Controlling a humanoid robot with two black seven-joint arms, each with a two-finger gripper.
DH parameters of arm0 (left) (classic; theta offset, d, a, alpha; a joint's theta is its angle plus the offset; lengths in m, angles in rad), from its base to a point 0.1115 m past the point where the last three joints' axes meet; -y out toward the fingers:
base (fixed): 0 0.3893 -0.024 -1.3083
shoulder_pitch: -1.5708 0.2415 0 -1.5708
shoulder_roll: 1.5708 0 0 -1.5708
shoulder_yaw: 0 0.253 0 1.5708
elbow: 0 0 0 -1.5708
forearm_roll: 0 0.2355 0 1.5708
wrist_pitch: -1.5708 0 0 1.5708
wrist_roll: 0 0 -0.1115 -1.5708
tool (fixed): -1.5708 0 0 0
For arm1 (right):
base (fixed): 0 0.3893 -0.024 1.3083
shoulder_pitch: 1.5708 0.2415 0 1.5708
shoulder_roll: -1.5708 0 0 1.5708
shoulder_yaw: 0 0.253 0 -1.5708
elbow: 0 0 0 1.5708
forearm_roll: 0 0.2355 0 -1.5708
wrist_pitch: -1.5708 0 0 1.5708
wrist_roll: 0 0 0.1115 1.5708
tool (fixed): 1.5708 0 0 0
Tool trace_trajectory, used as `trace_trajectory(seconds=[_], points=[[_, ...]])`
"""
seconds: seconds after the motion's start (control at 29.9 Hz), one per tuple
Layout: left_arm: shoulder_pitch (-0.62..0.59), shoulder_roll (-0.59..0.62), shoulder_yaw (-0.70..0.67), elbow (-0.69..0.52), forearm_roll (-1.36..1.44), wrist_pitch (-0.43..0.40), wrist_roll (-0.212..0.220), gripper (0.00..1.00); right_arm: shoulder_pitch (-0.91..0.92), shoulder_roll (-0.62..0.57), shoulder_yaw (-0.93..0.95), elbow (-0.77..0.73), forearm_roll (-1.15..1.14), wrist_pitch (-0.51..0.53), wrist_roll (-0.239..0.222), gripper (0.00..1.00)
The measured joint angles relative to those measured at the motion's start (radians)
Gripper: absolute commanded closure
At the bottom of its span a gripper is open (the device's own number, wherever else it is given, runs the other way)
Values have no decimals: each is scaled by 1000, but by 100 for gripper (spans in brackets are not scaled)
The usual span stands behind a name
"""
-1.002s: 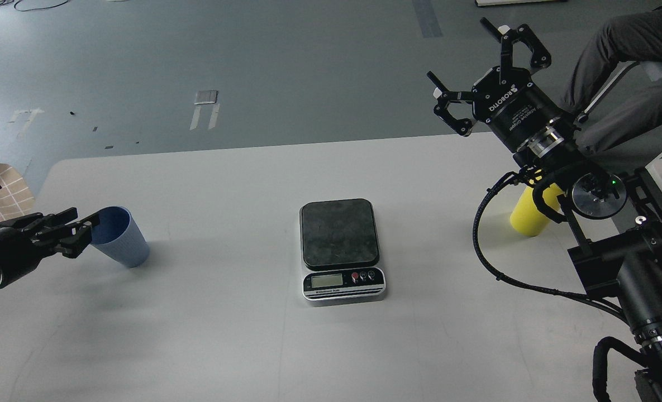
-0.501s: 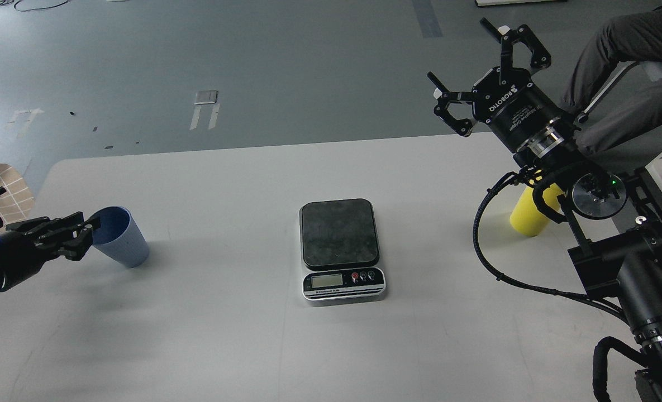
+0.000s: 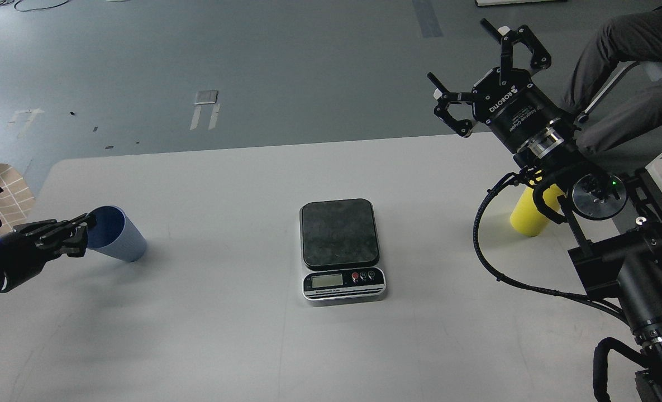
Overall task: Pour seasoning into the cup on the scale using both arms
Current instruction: 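Lift the blue cup with the left gripper and carry it over the scale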
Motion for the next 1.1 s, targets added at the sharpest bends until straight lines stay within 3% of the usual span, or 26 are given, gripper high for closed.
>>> trace_trajectory(seconds=[0.27, 0.47, 0.84, 1.1], points=[[-137, 9, -2, -52, -31, -31, 0, 100, 0, 1, 0, 0, 0, 0, 0, 0], [-304, -9, -2, -148, -32, -221, 0, 100, 3, 1, 3, 0, 0, 0, 0, 0], [-519, -252, 9, -200, -27, -464, 0, 100, 9, 0, 6, -3, 0, 0, 0, 0], [-597, -378, 90, -200, -23, -510, 0, 100, 9, 0, 8, -4, 0, 0, 0, 0]])
